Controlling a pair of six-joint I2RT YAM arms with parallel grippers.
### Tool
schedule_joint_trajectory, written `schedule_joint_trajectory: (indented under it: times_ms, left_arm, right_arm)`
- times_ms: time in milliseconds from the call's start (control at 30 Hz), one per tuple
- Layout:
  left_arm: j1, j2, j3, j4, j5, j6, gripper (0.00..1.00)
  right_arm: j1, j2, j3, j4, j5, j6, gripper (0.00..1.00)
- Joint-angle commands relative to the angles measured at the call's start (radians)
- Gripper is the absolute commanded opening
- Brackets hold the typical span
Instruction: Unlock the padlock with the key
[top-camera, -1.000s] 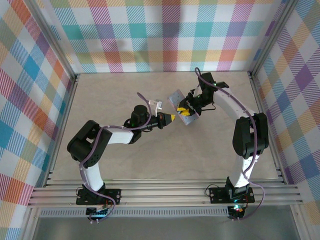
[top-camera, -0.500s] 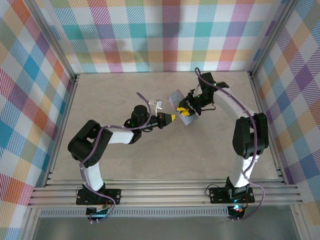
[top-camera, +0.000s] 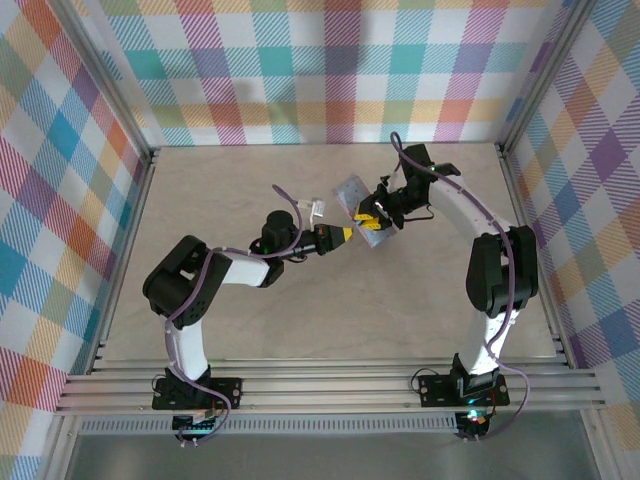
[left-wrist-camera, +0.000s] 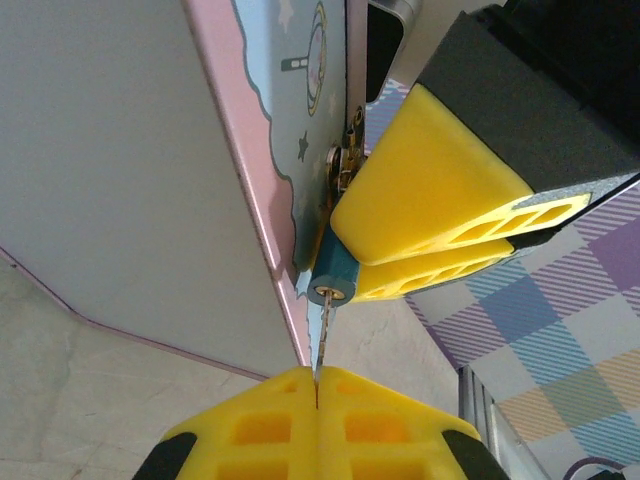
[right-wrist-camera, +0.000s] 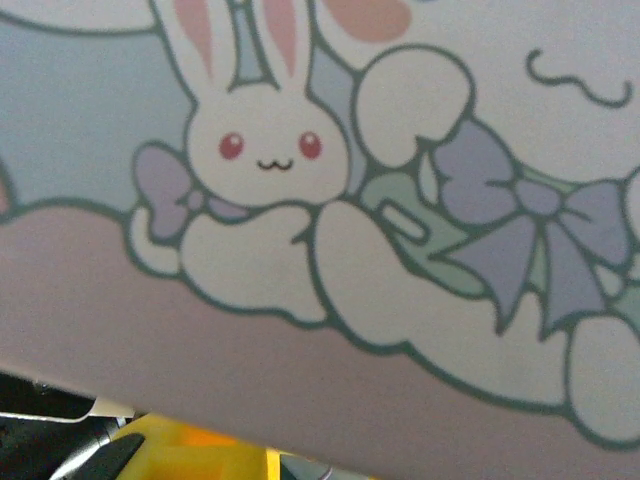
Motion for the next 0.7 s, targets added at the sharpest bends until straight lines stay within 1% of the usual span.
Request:
schedule_joint_trajectory:
  times_ms: [0,100,233,400,500,567,667]
  left_arm:
    - [0.008,-0.006,0.033,0.081,0.039,-0.016,0.00]
    - [0.008,-0.011,0.037,0.063,0.041,-0.010,0.00]
    - [-0.007,-0.037,0.042,0.002,0.004,0.041,0.00]
    - [-0.072,-0.101,0.070,-0.177,-0.105,0.203,0.00]
    - [-0.099,-0.127,0.086,-0.242,-0.163,0.270,0.00]
    - [-0.104,-0.131,0.088,-0.247,-0.183,0.277,0.00]
    - [-0.100,-0.129,0.094,-0.248,-0.168,0.254,0.00]
  right_arm:
    - [0.012,-0.031,-0.009,-0.016,-0.085,-0.052,0.00]
    - [0.012,-0.031,-0.005,-0.032,-0.084,-0.058,0.00]
    - [0.012,-0.030,0.011,-0.065,-0.069,-0.062,0.00]
    - [0.014,-0.026,0.029,-0.107,-0.054,-0.051,0.00]
    - [0.014,-0.025,0.034,-0.127,-0.054,-0.052,0.00]
    - [0.015,-0.025,0.034,-0.134,-0.056,-0.055,0.00]
    - [0.016,-0.030,0.027,-0.137,-0.061,-0.062,0.00]
